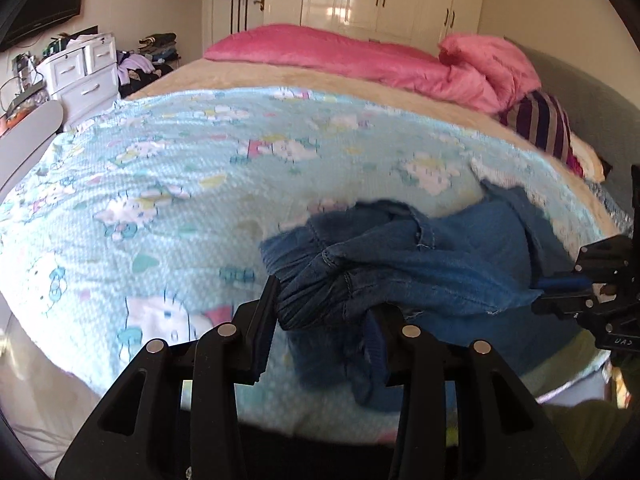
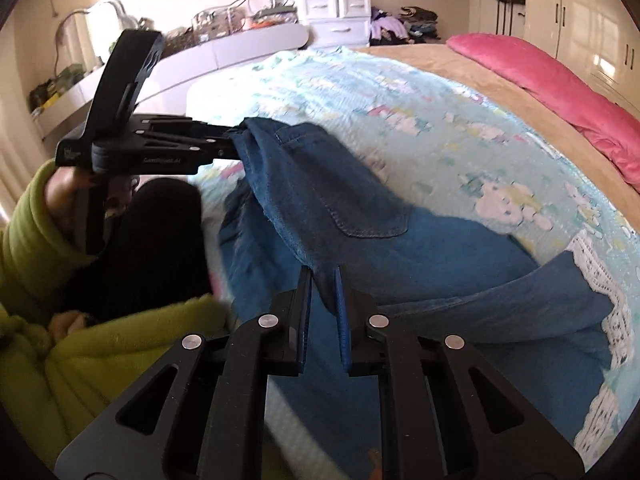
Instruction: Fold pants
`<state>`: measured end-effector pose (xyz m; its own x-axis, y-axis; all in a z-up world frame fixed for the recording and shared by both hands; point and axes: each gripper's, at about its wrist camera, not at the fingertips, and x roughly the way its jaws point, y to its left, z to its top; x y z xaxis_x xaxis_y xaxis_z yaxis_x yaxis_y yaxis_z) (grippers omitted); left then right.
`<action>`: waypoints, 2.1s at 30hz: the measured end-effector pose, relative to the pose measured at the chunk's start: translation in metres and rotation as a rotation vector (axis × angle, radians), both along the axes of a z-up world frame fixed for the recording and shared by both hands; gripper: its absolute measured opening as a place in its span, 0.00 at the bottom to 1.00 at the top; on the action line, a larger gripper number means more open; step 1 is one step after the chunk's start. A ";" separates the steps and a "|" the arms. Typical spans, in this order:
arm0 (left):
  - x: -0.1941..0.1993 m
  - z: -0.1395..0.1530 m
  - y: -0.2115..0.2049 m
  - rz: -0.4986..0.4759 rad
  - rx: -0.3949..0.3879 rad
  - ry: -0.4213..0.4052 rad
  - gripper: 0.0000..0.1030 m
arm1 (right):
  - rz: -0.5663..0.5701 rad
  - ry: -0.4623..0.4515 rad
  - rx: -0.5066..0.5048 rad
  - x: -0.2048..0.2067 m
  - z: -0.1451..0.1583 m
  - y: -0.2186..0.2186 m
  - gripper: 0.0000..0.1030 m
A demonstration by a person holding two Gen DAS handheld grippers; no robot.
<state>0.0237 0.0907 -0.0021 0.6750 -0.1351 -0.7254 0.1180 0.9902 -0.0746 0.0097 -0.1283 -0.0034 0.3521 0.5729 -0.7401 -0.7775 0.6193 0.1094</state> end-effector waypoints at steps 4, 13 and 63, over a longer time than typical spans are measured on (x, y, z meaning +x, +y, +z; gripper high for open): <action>-0.008 -0.012 0.001 -0.002 0.010 0.039 0.38 | 0.034 0.023 -0.027 -0.015 -0.012 0.007 0.07; -0.015 -0.009 0.001 0.005 -0.006 0.040 0.38 | 0.016 -0.123 -0.093 -0.024 -0.003 0.001 0.29; -0.014 -0.029 -0.057 -0.092 0.163 0.091 0.50 | -0.062 0.074 0.034 0.004 -0.010 -0.007 0.44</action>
<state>0.0095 0.0333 -0.0306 0.5959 -0.0685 -0.8001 0.2081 0.9755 0.0715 0.0142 -0.1351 -0.0136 0.3324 0.5769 -0.7461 -0.7271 0.6606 0.1868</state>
